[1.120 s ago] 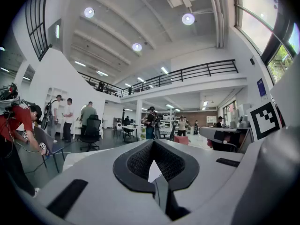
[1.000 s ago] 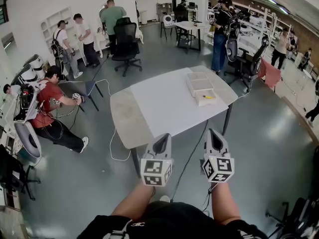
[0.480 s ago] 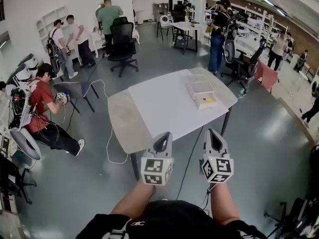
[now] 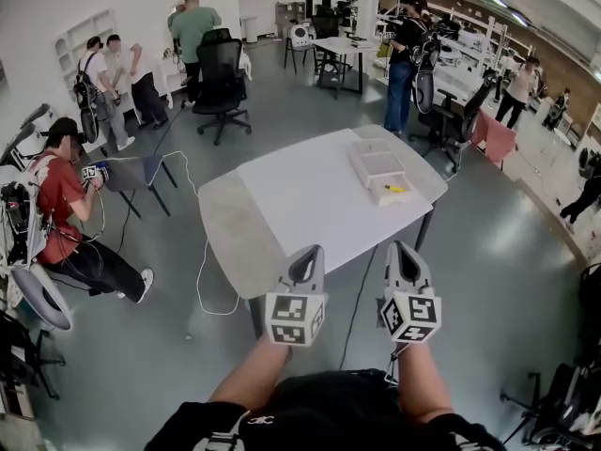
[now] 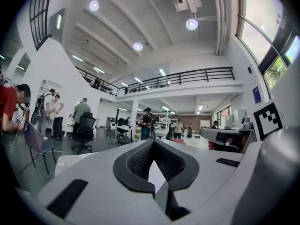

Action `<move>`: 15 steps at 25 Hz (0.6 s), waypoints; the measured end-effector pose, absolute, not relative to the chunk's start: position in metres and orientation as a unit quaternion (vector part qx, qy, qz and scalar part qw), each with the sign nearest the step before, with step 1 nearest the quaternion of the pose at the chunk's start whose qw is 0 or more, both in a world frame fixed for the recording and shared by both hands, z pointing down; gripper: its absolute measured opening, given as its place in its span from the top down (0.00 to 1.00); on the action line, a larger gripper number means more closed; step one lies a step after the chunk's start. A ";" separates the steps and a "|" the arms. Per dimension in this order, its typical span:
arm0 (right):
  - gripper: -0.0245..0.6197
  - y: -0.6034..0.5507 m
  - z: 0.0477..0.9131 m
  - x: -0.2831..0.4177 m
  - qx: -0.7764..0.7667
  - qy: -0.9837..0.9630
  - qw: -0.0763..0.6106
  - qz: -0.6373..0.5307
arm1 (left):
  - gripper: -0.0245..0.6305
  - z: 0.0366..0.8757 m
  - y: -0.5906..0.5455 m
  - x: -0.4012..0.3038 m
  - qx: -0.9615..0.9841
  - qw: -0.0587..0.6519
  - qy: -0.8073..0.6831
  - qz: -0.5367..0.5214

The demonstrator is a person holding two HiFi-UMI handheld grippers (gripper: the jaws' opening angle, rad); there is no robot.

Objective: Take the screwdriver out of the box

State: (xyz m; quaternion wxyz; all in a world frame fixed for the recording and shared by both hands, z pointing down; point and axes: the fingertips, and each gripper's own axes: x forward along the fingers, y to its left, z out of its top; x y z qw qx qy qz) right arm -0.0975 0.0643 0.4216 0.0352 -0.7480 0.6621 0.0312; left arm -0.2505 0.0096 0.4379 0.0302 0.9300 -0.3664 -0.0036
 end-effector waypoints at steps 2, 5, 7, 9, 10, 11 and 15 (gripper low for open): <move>0.94 0.060 0.421 -0.097 -0.751 0.658 0.033 0.036 | 0.94 0.438 0.004 -0.251 0.932 0.031 -0.361 -0.004; 0.94 0.054 0.418 -0.092 -0.755 0.653 0.032 0.041 | 0.94 0.436 -0.002 -0.247 0.934 0.029 -0.356 -0.007; 0.94 0.049 0.419 -0.085 -0.757 0.651 0.031 0.043 | 0.94 0.436 -0.006 -0.243 0.935 0.028 -0.354 -0.009; 0.94 0.042 0.419 -0.079 -0.758 0.650 0.032 0.042 | 0.94 0.437 -0.012 -0.238 0.935 0.026 -0.353 -0.009; 0.94 0.039 0.420 -0.076 -0.758 0.650 0.032 0.043 | 0.94 0.438 -0.016 -0.235 0.935 0.026 -0.353 -0.009; 0.94 0.035 0.420 -0.072 -0.757 0.651 0.032 0.044 | 0.94 0.439 -0.019 -0.232 0.935 0.026 -0.354 -0.008; 0.94 0.015 0.424 -0.052 -0.755 0.654 0.025 0.045 | 0.94 0.440 -0.037 -0.213 0.934 0.023 -0.357 -0.004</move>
